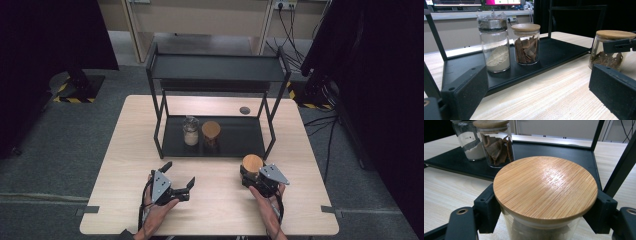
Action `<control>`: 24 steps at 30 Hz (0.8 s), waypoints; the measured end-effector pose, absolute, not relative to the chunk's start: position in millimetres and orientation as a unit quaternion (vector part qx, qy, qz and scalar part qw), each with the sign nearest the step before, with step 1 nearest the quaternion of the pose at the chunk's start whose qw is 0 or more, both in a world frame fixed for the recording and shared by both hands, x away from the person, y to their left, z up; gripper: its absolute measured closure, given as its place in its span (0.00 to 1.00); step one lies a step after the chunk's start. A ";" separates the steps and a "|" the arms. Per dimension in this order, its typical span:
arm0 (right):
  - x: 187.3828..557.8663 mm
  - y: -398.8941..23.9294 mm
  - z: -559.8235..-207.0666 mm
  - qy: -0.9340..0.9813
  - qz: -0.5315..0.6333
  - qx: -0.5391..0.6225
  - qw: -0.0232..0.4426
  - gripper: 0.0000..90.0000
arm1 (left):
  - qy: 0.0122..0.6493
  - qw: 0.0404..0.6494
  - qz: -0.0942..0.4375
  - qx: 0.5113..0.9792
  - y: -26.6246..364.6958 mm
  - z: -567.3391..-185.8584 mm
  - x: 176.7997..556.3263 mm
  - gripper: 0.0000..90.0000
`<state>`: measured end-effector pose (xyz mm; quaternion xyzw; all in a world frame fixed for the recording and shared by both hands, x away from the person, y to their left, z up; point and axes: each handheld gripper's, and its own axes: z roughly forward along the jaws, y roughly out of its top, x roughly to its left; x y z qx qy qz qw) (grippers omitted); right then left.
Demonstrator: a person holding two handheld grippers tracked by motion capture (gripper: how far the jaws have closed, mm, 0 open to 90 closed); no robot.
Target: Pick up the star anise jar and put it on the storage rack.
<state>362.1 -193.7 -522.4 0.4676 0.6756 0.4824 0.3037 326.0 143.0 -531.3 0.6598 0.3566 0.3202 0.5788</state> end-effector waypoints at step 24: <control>363.7 -177.5 -505.4 0.683 0.503 0.433 0.306 0.29 | 0.356 0.579 0.321 0.660 142.9 -531.3 325.8 0.02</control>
